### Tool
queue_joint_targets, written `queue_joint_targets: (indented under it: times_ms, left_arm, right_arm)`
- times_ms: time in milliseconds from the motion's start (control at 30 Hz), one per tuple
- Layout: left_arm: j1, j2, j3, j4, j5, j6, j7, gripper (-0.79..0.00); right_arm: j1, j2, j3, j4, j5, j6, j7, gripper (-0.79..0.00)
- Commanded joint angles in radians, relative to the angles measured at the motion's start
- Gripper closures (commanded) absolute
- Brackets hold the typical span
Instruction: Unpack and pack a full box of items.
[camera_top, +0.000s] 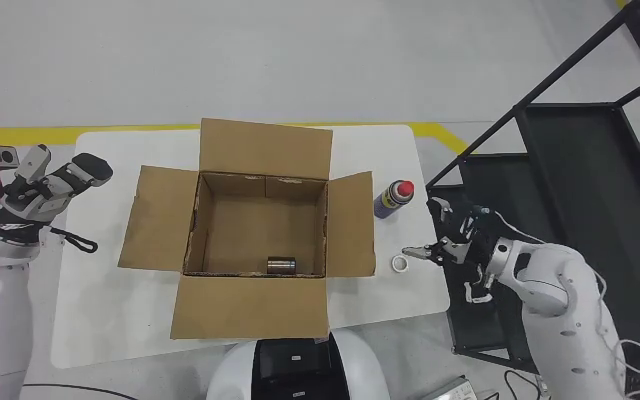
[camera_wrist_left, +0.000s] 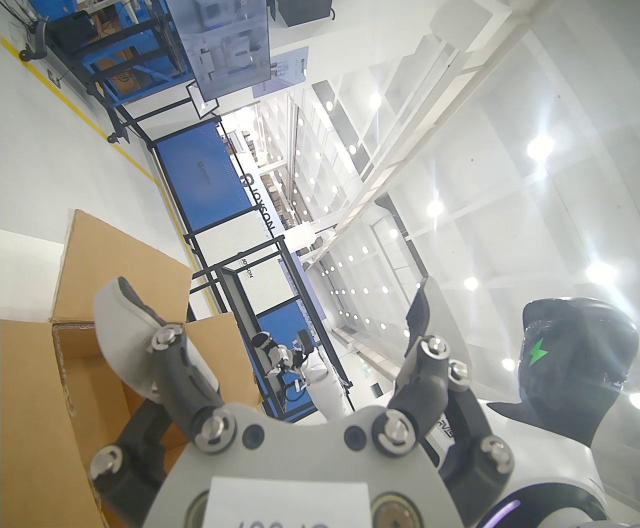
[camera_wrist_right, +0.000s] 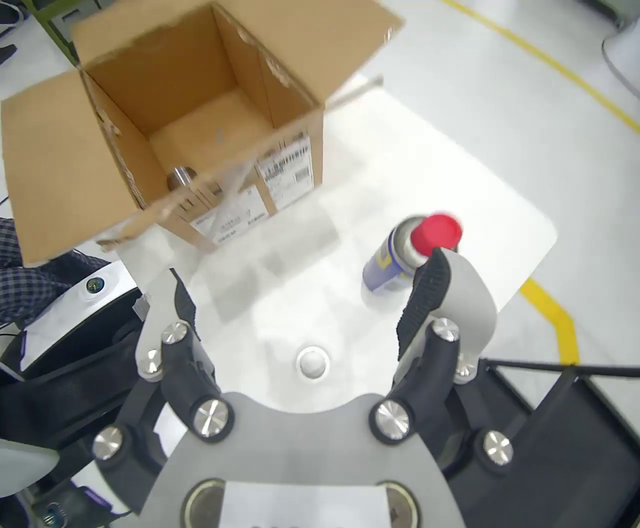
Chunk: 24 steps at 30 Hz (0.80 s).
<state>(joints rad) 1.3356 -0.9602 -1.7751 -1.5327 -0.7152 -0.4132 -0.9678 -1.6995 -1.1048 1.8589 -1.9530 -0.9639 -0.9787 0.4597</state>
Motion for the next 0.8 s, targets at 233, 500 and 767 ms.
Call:
queue_joint_targets:
  times_ms: [233,500,767]
  left_arm:
    - [0.0,0.0,0.0,0.0,0.0,0.0,0.0,-0.785]
    - [0.0,0.0,0.0,0.0,0.0,0.0,0.0,-0.785]
    - [0.0,0.0,0.0,0.0,0.0,0.0,0.0,-0.785]
  right_arm:
    - [0.348,0.007,-0.347,0.016,0.005,0.048,0.215,-0.785]
    - [0.678,-0.031,-0.71,0.206,0.063,0.141,0.374,-0.785]
    - [0.793,-0.065,-0.907,0.302,0.044,0.189,0.386,-0.785]
